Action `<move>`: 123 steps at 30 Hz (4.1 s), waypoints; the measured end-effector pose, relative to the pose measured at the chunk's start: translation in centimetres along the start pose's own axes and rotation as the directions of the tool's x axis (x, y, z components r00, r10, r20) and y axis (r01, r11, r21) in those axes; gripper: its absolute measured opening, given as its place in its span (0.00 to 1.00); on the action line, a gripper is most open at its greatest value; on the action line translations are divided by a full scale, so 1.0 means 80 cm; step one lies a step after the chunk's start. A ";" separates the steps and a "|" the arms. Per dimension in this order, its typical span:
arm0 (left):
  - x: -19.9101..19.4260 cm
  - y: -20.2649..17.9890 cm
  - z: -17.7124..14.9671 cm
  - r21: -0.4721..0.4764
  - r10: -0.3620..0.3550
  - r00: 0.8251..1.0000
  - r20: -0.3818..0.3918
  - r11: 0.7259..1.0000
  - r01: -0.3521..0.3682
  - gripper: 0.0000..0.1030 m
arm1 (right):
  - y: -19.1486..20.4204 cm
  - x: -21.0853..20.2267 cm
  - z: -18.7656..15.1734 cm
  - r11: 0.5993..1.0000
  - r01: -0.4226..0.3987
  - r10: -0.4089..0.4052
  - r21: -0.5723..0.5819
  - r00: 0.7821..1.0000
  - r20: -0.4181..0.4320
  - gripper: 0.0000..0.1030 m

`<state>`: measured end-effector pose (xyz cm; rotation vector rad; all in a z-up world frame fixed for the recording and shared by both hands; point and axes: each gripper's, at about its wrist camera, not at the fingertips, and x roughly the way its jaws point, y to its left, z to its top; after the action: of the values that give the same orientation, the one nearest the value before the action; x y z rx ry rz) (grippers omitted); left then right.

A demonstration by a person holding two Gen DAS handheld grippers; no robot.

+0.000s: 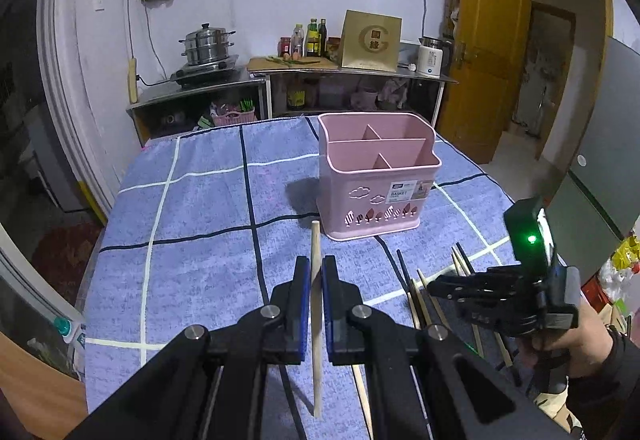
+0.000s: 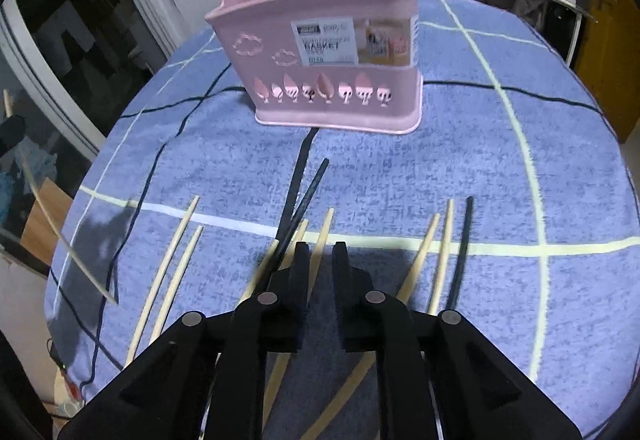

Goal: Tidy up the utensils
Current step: 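Lift the held chopsticks upright and carry both tools over the pink basket, then lower the chopsticks into the basket and open both tools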

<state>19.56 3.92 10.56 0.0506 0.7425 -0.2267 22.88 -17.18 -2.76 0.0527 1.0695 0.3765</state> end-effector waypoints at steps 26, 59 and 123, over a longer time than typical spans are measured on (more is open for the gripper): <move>-0.016 -0.013 0.033 -0.004 -0.042 0.998 0.048 0.999 0.042 0.06 | 0.014 -0.089 0.036 0.997 0.059 -0.049 -0.048 0.979 0.199 0.06; -0.011 -0.034 0.220 -0.029 -0.089 0.980 0.178 0.995 0.095 0.06 | 0.024 -0.240 0.159 0.995 -0.016 0.072 -0.101 0.806 0.587 0.05; -0.018 -0.036 0.016 -0.029 -0.102 0.978 0.180 0.994 0.109 0.18 | 0.000 -0.199 0.009 0.995 -0.010 0.057 -0.095 0.864 0.500 0.16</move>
<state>18.72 1.27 12.58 -0.0452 0.5715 -0.3137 16.75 -22.30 11.05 0.0849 0.5321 0.4134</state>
